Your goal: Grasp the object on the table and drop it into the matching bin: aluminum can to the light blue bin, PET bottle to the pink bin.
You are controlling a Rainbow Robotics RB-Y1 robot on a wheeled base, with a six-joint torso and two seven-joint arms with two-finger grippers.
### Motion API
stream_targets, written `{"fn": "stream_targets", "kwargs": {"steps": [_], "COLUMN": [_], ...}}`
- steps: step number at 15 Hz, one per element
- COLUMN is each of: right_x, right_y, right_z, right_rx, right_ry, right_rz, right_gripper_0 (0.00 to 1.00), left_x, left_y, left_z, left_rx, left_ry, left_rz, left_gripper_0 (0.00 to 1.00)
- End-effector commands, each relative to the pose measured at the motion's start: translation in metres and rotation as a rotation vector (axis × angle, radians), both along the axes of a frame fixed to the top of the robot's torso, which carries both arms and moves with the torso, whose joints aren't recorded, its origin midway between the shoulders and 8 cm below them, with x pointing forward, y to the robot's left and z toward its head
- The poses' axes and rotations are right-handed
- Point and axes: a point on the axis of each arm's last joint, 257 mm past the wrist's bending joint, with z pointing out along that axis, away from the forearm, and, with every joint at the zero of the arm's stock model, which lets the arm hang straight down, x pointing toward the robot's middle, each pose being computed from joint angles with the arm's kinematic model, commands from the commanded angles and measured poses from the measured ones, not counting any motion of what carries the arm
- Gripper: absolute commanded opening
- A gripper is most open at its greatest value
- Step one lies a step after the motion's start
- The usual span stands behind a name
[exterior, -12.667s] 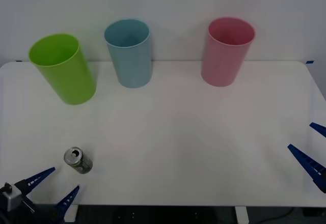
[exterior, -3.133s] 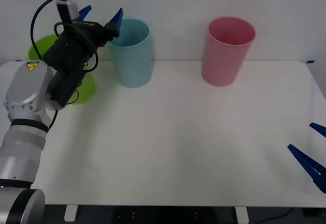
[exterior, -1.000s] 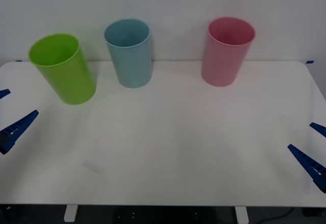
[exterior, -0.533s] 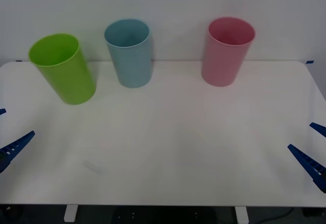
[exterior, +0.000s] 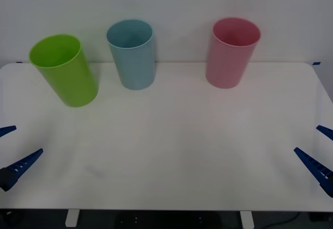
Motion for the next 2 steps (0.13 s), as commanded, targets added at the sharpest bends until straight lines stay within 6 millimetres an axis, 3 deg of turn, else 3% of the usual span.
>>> {"fn": "stream_targets", "kwargs": {"steps": [1, 2], "right_x": [0.0, 0.0], "right_y": [0.0, 0.0], "right_z": [0.0, 0.0], "right_rx": [0.0, 0.0], "right_ry": [0.0, 0.0], "right_rz": [0.0, 0.0], "right_gripper_0": [1.0, 1.0], "left_x": [0.0, 0.0], "left_y": [-0.0002, -0.0002], "left_z": [-0.0005, -0.0005], "left_rx": [-0.001, -0.001], "left_ry": [0.001, 0.001], "left_rz": [0.0, 0.0], "left_gripper_0": [1.0, 1.0]}}
